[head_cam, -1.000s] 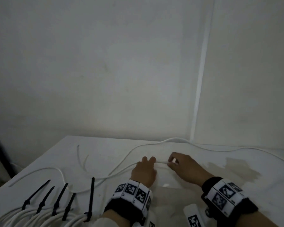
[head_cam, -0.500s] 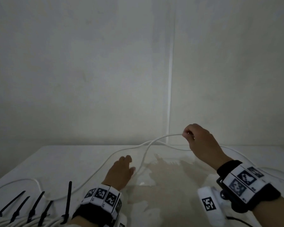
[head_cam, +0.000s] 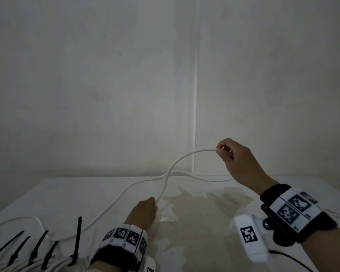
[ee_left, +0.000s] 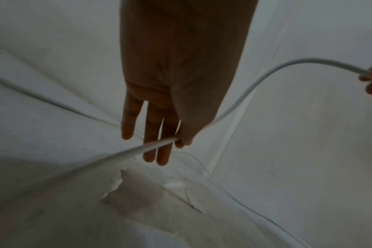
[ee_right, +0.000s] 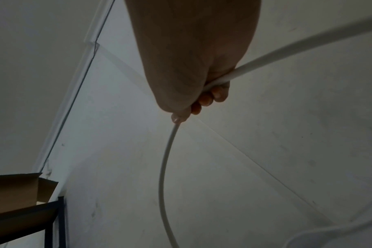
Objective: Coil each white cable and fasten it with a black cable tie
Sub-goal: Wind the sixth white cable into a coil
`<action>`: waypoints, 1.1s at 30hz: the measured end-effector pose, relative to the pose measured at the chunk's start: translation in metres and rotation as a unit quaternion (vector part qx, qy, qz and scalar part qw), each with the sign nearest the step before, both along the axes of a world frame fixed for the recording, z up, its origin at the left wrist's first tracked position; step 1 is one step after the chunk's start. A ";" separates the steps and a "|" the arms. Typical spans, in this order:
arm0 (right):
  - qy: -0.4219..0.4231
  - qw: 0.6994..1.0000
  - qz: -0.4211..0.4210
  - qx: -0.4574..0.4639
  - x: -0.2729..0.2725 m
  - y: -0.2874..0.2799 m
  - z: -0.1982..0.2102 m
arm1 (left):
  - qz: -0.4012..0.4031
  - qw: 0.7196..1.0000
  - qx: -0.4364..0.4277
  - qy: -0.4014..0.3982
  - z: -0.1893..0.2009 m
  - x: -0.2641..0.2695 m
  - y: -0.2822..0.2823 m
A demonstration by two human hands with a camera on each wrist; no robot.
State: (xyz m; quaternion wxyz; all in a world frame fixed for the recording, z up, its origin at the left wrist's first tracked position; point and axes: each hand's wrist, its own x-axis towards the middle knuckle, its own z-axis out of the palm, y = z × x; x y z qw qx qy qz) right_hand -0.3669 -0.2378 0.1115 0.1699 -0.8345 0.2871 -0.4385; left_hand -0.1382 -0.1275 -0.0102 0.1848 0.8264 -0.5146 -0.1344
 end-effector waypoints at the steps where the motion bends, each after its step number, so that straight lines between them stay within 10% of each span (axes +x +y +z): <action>1: 0.006 1.000 -0.001 -0.013 -0.001 -0.001 0.000 | 0.019 0.997 -0.055 0.048 0.002 0.003 0.000; 5: 0.040 0.999 -0.017 -0.019 -0.006 -0.013 -0.004 | 0.101 0.931 -0.269 0.225 0.020 0.016 0.003; 13: 0.143 0.988 -0.053 -0.012 0.003 -0.021 -0.027 | 0.060 0.826 -0.375 0.416 0.058 0.021 0.023; 26: 0.334 0.940 -0.034 -0.068 0.039 -0.012 -0.066 | 0.043 0.818 -0.471 0.326 0.082 0.001 0.036; 33: 0.314 0.911 -0.025 -0.268 0.063 0.001 -0.078 | 0.019 0.876 -0.453 0.167 0.070 -0.005 0.030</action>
